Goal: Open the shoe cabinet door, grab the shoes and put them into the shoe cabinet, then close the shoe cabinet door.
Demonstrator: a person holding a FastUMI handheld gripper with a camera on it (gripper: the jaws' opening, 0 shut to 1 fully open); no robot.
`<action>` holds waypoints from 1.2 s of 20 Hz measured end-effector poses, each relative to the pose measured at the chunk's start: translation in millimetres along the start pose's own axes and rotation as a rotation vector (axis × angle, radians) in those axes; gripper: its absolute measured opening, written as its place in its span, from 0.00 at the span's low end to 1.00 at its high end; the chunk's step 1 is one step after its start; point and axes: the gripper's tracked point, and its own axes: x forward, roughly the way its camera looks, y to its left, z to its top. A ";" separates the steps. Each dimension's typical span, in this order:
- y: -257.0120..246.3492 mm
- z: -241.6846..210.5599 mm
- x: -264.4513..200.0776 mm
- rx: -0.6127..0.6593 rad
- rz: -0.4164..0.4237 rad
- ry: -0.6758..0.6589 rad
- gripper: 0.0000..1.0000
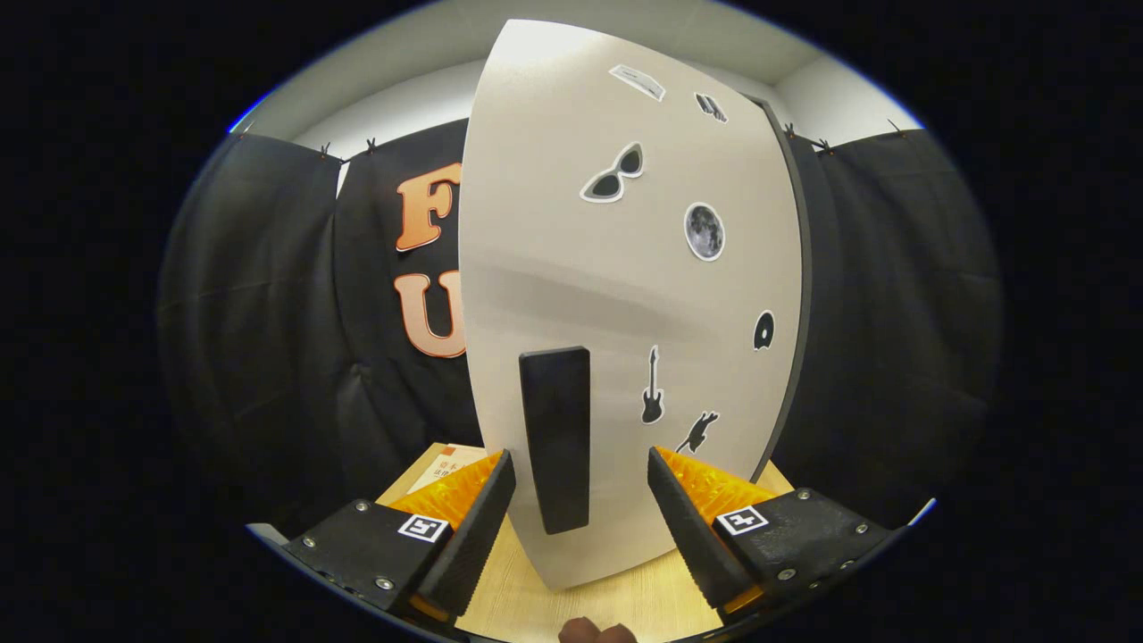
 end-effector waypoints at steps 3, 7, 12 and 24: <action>2.8 5.6 14.3 0.000 -0.007 -0.013 0.94; 5.3 10.1 35.6 0.024 -0.009 -0.023 0.93; 10.4 13.1 64.0 0.031 -0.006 -0.023 0.93; 15.3 21.4 96.7 0.043 -0.043 -0.036 0.93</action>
